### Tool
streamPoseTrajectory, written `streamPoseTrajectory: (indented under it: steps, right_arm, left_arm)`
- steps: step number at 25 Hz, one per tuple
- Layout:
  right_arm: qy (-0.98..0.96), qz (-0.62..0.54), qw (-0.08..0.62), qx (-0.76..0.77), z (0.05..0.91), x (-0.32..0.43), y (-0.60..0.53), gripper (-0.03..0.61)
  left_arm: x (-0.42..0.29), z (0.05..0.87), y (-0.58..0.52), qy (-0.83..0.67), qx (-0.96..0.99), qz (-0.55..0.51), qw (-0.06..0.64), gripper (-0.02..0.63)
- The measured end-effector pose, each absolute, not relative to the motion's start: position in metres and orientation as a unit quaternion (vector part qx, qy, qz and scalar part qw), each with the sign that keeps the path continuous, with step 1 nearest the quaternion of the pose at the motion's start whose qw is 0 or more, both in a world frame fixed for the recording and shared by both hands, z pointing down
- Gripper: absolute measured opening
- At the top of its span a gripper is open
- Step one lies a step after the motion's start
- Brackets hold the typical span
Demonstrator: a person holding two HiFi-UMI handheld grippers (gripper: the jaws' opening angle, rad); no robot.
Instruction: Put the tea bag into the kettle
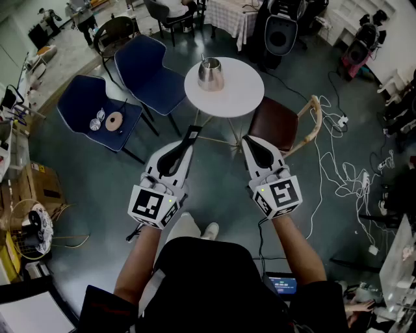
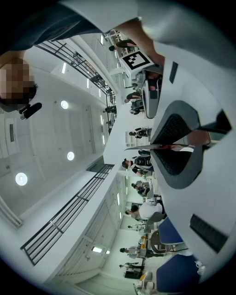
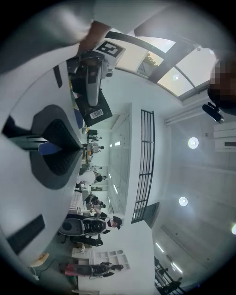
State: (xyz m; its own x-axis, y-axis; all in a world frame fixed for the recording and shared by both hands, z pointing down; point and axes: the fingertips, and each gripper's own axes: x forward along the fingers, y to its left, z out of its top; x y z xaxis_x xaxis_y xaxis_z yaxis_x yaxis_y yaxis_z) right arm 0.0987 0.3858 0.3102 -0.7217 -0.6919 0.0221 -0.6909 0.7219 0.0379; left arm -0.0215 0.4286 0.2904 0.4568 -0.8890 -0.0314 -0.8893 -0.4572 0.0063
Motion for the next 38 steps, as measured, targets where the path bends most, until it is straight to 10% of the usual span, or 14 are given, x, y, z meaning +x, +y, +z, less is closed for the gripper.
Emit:
streamPoseTrajectory:
  steps: [38]
  right_arm:
    - [-0.924,-0.002,0.001,0.381,0.315,0.020,0.176,0.017]
  left_arm:
    - [-0.096,0.301,0.213,0.509,-0.861,0.018,-0.005,0.038]
